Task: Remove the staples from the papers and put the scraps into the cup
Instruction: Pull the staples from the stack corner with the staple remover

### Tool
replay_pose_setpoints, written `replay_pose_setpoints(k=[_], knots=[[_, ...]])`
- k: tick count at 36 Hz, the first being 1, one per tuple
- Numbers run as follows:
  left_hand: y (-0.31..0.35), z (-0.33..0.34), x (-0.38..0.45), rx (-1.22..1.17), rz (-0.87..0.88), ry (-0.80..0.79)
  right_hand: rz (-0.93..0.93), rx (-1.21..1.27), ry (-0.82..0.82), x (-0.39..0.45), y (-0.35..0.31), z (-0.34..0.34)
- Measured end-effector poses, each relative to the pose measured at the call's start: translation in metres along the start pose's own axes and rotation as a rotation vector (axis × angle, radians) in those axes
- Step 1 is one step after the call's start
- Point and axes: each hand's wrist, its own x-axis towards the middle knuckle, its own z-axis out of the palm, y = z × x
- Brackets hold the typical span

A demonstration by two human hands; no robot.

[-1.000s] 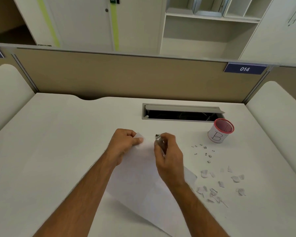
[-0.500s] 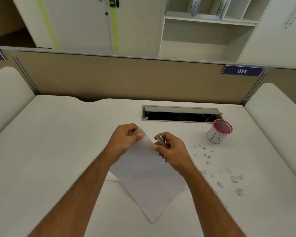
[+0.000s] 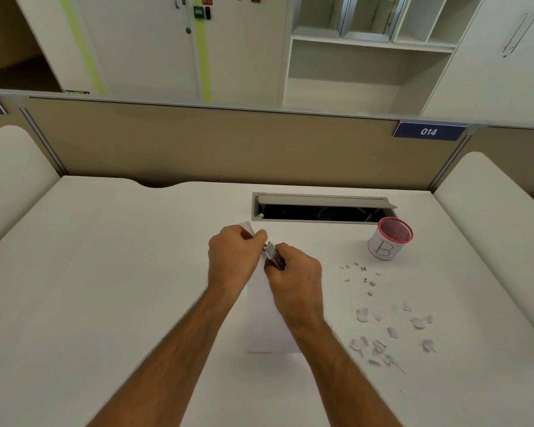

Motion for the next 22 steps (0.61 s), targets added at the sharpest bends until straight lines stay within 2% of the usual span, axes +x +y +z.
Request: replay_pose_setpoints(k=[6, 10, 14, 19, 22], knots=[[0.002, -0.006, 0.005, -0.134, -0.105, 0.011, 0.079, 0.139, -0.075, 0.000, -0.015, -0.001], [0.003, -0.010, 0.010, -0.134, -0.071, 0.022, 0.124, 0.262, -0.116, 0.003, -0.025, -0.003], [0.006, -0.019, 0.015, -0.218, -0.066, -0.045, 0.176, 0.308, -0.163, 0.010, -0.032, -0.007], [0.008, -0.037, 0.019, -0.406, -0.092, -0.183, 0.185, 0.262, -0.266, 0.021, -0.039, -0.017], [0.009, -0.043, 0.018, -0.471, -0.087, -0.195, 0.128, 0.200, -0.294, 0.025, -0.041, -0.019]])
